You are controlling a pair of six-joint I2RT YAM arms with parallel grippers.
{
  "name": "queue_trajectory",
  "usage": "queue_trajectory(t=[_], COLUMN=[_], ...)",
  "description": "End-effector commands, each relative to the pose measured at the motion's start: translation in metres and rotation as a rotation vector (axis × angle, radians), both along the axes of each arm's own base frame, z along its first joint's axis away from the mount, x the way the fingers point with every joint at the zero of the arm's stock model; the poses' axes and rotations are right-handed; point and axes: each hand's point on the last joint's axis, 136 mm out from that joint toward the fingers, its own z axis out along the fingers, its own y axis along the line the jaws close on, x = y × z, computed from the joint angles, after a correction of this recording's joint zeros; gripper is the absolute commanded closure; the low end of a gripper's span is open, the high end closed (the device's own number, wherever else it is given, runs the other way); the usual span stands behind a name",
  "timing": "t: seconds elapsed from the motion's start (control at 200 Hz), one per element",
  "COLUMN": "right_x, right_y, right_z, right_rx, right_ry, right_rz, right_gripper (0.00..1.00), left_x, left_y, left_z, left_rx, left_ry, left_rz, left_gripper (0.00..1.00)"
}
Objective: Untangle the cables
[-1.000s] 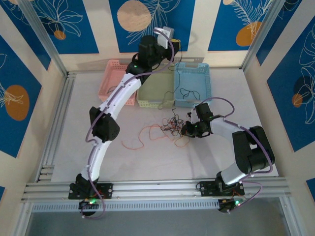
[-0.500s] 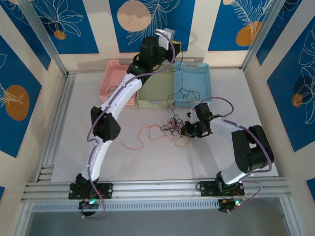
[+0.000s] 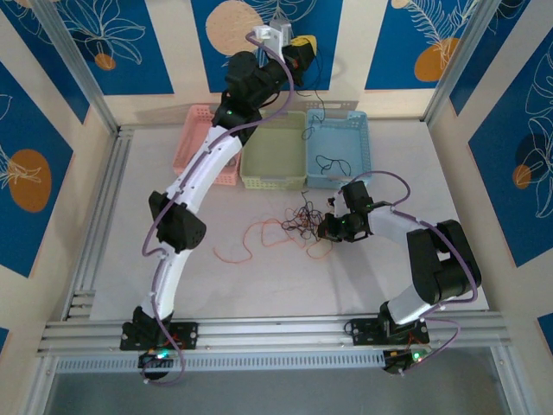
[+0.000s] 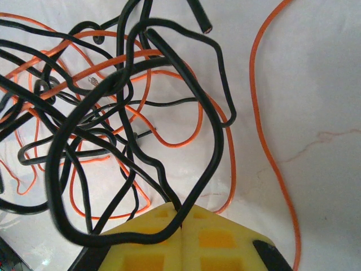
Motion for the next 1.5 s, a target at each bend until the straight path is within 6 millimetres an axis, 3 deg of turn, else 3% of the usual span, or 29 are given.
queue_trajectory(t=[0.0,0.19,0.29,0.4,0.555,0.775,0.91,1.09,1.34,1.491], right_x=[0.0,0.0,0.001,0.001,0.001,0.001,0.001,0.0,0.0,0.0], right_y=[0.003,0.003,0.003,0.003,0.003,0.002,0.002,0.003,0.003,0.003], right_z=[0.002,0.002,0.003,0.003,0.003,0.003,0.002,0.002,0.002,0.002], right_rx=[-0.005,-0.004,-0.004,-0.003,-0.004,-0.007,-0.005,-0.005,-0.005,-0.005], right_ry=[0.007,0.006,0.005,0.005,0.005,0.004,0.004,0.008,0.007,0.008], right_rz=[0.017,0.017,0.016,0.017,0.017,0.015,0.015,0.019,0.018,0.018], right_gripper=[1.0,1.0,1.0,1.0,1.0,1.0,1.0,1.0,1.0,1.0], left_x=[0.017,0.027,0.03,0.028,0.016,-0.024,-0.044,-0.036,-0.002,0.011], left_y=[-0.014,-0.053,-0.061,-0.058,-0.046,-0.035,-0.032,-0.034,-0.047,-0.05], left_z=[-0.03,-0.1,-0.118,-0.109,-0.072,-0.008,0.016,0.01,-0.041,-0.059], left_rx=[-0.031,0.053,0.083,0.079,0.073,-0.022,-0.077,-0.082,-0.02,-0.015], left_ry=[0.056,0.142,0.166,0.147,0.077,-0.007,-0.076,-0.078,-0.019,0.011], left_rz=[-0.048,-0.118,-0.117,-0.108,-0.084,-0.177,-0.242,-0.218,-0.158,-0.143], left_gripper=[1.0,1.0,1.0,1.0,1.0,1.0,1.0,1.0,1.0,1.0])
